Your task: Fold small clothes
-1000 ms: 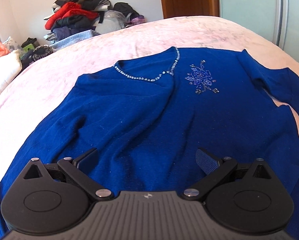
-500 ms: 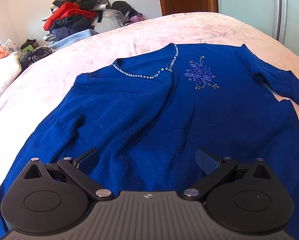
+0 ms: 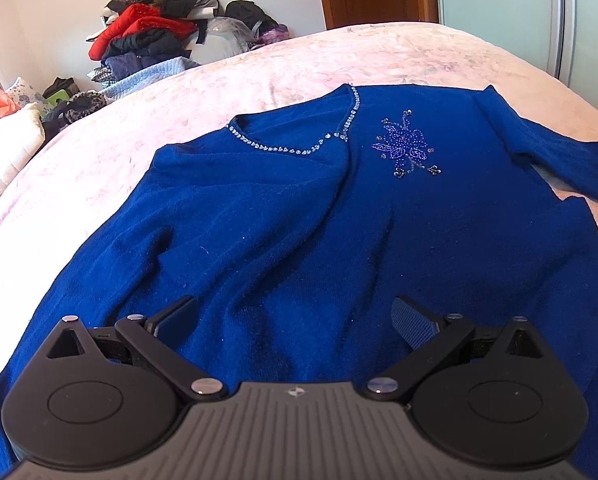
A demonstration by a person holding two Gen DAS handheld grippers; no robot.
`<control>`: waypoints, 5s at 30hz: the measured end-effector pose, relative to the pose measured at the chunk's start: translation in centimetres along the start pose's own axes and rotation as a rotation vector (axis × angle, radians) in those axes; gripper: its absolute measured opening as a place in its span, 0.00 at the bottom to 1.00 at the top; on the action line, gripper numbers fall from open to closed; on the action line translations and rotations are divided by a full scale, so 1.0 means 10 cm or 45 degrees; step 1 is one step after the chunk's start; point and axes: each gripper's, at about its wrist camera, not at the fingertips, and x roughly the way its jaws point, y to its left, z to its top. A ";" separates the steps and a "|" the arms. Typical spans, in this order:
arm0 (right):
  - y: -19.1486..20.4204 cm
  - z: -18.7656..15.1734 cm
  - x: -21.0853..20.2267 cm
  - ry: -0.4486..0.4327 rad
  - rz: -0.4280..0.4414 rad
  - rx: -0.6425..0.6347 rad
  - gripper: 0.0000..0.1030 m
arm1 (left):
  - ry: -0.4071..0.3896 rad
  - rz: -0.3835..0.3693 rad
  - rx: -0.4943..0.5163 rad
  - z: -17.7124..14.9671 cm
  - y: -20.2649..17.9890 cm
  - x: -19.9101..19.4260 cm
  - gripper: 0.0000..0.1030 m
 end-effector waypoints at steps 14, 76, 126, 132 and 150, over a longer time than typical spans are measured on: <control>1.32 -1.14 0.35 -0.195 -0.515 -1.550 0.69 | -0.004 0.009 0.025 -0.03 -0.04 -0.02 1.00; 2.44 -0.96 1.51 0.542 0.759 -0.416 0.15 | -0.214 -0.081 0.439 1.12 1.38 1.69 0.80; 2.76 -1.17 1.76 0.579 0.809 -0.489 0.17 | 0.061 -0.175 -0.042 0.06 2.52 1.01 0.06; 2.80 -1.15 1.70 0.543 0.821 -0.498 0.17 | -0.039 -0.033 -0.018 0.08 2.47 0.85 0.04; 2.92 -0.82 1.43 0.359 0.899 -0.520 0.17 | -0.066 0.178 -0.218 0.45 2.66 0.70 0.33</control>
